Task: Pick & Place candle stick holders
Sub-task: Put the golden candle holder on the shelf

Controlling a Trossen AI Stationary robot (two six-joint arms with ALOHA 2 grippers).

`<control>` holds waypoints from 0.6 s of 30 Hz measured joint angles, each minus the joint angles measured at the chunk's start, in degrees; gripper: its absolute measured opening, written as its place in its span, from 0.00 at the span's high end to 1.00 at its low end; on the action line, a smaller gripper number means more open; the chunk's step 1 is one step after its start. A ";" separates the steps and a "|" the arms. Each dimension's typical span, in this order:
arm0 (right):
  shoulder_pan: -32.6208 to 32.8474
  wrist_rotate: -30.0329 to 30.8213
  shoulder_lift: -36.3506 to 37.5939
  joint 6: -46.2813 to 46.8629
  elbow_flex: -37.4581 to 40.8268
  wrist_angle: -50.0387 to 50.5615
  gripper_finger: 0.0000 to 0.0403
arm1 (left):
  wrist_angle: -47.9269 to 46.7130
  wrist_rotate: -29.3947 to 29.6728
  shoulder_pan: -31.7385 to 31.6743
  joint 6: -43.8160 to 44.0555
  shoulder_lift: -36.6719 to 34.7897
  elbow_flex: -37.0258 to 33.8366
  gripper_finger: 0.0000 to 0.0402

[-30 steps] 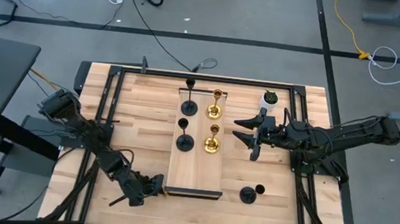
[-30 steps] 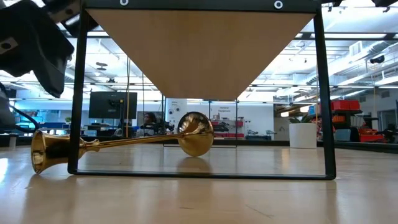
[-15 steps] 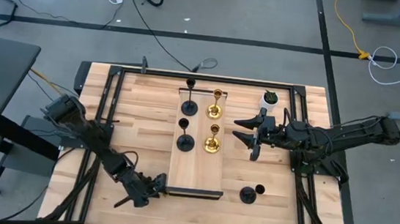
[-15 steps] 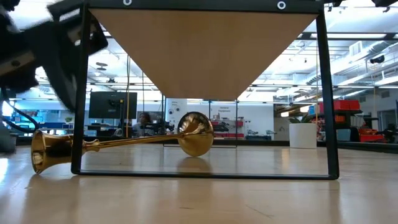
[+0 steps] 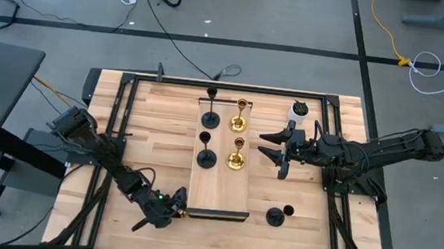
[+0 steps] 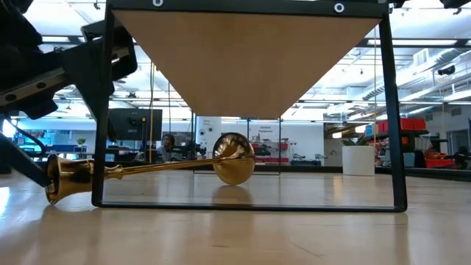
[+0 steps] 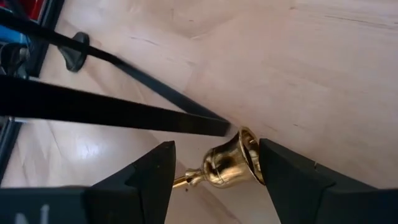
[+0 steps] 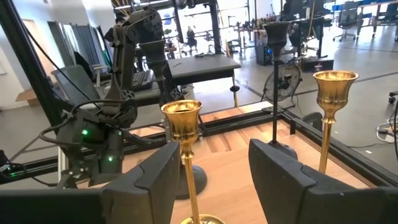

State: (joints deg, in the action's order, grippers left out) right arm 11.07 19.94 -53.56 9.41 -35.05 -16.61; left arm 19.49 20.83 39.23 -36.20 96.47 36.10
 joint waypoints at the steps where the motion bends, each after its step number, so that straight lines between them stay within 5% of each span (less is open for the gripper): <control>1: 0.00 0.00 0.00 0.00 0.00 -0.01 0.52 | -0.14 -0.18 -0.07 1.03 0.00 0.00 0.42; 18: -0.01 0.02 0.00 0.26 0.00 -0.10 0.52 | -3.43 -3.20 -1.50 10.36 0.00 0.02 0.42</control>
State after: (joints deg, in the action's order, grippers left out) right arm 11.06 19.96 -53.56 9.67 -35.05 -16.71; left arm 16.06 17.63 37.72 -25.85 96.47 36.12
